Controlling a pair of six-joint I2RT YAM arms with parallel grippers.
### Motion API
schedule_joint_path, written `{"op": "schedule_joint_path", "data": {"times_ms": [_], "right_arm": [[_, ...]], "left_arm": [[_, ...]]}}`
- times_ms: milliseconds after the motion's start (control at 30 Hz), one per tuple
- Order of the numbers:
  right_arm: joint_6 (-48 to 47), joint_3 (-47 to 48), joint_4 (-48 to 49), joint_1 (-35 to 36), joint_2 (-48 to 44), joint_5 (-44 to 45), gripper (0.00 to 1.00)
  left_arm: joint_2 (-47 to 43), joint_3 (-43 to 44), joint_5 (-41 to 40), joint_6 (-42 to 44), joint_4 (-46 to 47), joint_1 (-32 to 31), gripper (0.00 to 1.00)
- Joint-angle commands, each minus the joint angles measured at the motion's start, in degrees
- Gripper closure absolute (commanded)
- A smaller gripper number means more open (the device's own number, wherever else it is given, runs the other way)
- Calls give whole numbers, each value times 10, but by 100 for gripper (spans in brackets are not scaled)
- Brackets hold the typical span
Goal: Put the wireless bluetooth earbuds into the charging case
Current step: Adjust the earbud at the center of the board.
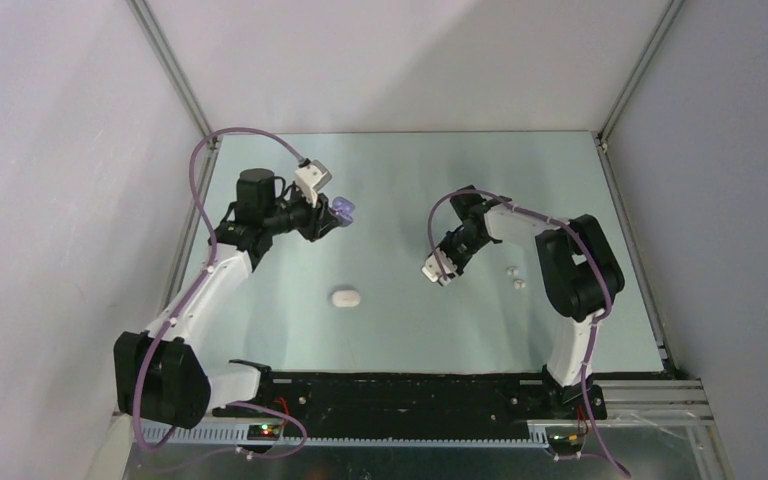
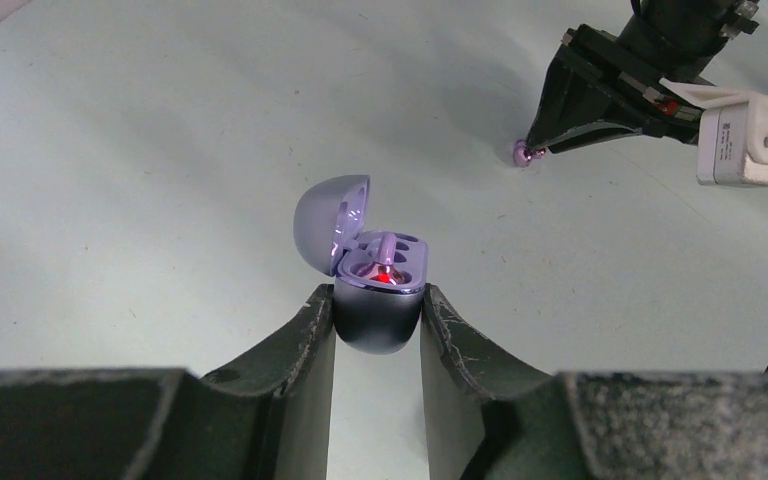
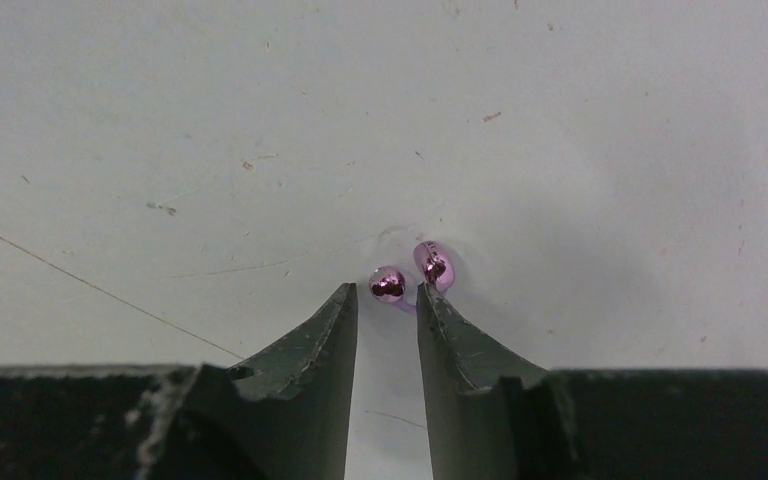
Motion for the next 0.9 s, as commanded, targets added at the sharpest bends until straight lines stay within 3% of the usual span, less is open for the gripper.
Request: {"op": "schedule_joint_path", "data": {"times_ms": [0, 233, 433, 567, 667, 867], "right_arm": [[-7, 22, -26, 12, 3, -24, 70], [81, 44, -24, 37, 14, -29, 78], [251, 97, -6, 50, 36, -45, 82], [359, 163, -53, 38, 38, -74, 83], [384, 155, -50, 21, 16, -81, 80], [379, 124, -9, -15, 15, -7, 68]], "left_arm": [[-8, -4, -2, -3, 32, 5, 100], [-3, -1, 1, -7, 34, 6, 100], [-4, 0, 3, -8, 34, 6, 100], [-7, 2, 4, -6, 28, 6, 100], [-11, -1, 4, -4, 28, 7, 100], [-13, -5, 8, -13, 41, 7, 100]]}}
